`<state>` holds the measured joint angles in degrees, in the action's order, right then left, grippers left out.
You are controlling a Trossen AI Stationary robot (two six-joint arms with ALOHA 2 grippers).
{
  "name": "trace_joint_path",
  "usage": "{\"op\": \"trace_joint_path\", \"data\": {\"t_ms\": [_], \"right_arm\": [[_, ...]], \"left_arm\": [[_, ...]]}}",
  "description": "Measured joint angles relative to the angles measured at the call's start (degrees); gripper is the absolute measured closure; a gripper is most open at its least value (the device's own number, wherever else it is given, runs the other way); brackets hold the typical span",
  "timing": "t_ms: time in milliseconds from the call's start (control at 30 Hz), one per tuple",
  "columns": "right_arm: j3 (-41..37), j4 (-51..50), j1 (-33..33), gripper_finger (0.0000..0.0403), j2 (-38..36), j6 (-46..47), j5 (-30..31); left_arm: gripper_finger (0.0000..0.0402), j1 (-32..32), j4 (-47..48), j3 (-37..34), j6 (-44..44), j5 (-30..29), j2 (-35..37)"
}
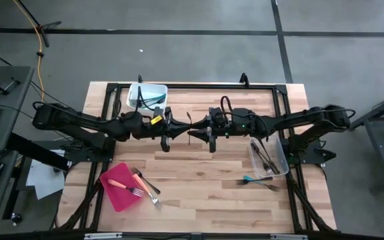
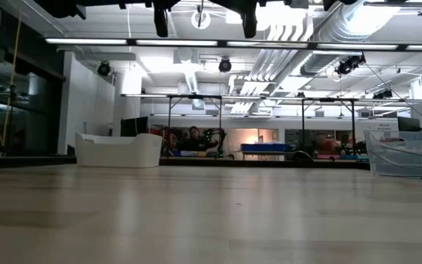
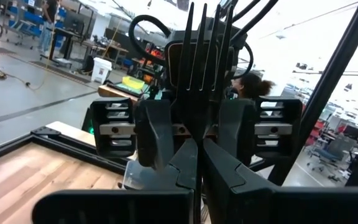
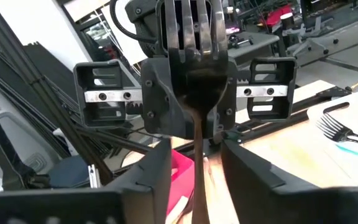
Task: Sort silverware by color (type)
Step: Put the black fork into the transparent bin
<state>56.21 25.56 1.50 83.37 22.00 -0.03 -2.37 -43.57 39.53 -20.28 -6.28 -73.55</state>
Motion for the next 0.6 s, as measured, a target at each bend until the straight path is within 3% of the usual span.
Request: {"op": "trace_joint_path", "data": {"t_ms": [367,600], "right_arm": [[0.0,0.4,-0.1,0.0386,0.8,0.9,0.4],[0.0,0.4,0.0,0.0398,1.0,0.9,0.2]], "left_arm": [[0.0401,1.3,0.0,0.0,0.4,0.7,-0.2],[0.0400,1.3,0.4,0.0,0.2,1.1,-0.2]]}}
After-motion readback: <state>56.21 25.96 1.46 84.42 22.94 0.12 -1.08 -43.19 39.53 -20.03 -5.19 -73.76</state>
